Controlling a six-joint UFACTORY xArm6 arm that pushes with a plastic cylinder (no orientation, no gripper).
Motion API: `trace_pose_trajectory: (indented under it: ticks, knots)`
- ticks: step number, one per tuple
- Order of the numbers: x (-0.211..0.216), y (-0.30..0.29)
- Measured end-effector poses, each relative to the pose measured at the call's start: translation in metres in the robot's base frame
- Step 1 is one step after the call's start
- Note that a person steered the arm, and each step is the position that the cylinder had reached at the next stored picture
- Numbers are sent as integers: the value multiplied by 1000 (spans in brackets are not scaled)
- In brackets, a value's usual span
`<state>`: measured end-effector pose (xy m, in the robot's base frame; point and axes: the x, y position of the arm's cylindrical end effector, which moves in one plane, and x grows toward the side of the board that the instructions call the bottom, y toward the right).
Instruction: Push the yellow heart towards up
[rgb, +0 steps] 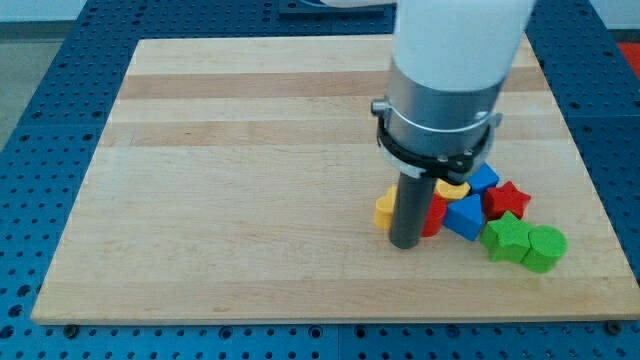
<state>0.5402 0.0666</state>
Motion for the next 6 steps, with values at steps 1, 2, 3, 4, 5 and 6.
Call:
trace_pose_trajectory:
  ticks: [1,2,3,4,5,6]
  knots:
    - [-12,-18]
    - [-17,-20]
    - [-24,-20]
    - [-42,-20]
    - [-59,-16]
    - [-78,5]
